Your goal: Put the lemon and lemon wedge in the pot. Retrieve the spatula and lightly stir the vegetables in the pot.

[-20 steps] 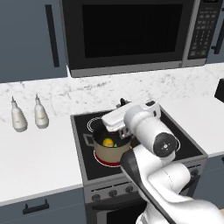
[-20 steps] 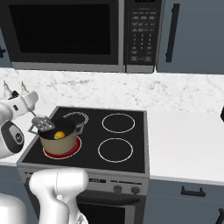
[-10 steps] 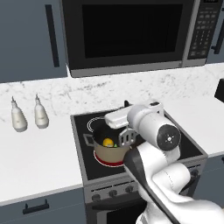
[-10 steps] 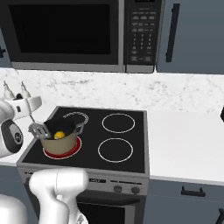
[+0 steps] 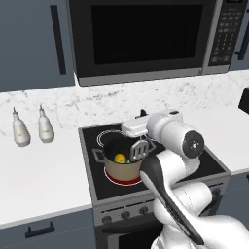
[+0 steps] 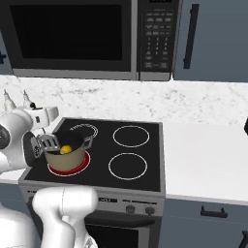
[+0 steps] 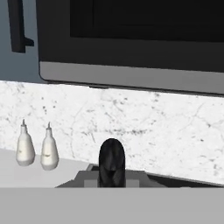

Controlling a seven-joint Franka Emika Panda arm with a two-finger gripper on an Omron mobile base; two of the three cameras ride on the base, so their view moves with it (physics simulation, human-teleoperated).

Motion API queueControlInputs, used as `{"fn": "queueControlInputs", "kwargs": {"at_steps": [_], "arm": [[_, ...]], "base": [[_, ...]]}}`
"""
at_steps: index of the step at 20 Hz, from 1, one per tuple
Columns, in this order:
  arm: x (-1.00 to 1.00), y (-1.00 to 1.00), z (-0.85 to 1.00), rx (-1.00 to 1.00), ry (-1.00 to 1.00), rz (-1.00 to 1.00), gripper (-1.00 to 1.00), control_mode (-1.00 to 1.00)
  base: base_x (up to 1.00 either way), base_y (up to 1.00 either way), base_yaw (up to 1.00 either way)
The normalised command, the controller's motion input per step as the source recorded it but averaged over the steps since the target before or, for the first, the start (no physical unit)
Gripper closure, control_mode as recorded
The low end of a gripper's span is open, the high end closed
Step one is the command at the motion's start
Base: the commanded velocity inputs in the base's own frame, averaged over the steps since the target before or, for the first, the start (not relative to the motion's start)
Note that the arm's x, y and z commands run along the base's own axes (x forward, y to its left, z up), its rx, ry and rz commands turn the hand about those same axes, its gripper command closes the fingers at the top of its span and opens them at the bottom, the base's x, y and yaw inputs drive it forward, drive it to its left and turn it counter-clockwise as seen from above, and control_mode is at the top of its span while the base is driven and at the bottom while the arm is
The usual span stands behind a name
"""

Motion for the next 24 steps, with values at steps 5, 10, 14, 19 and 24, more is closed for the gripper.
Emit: {"fn": "queueControlInputs", "kwargs": {"at_steps": [5, 10, 14, 19, 24], "arm": [[0.39, 0.0, -0.25, 0.05, -0.01, 0.06, 1.0, -1.0], [0.32, 0.0, -0.32, 0.02, 0.0, 0.01, 1.0, -1.0], [0.22, 0.0, -0.34, 0.01, 0.0, 0.01, 1.0, -1.0], [0.07, 0.0, -0.4, 0.0, 0.01, 0.0, 1.0, -1.0], [0.16, 0.0, -0.36, 0.0, 0.02, 0.0, 1.0, -1.0]], "base": [[0.0, 0.0, 0.0], [0.0, 0.0, 0.0], [0.0, 0.0, 0.0], [0.0, 0.0, 0.0], [0.0, 0.0, 0.0]]}}
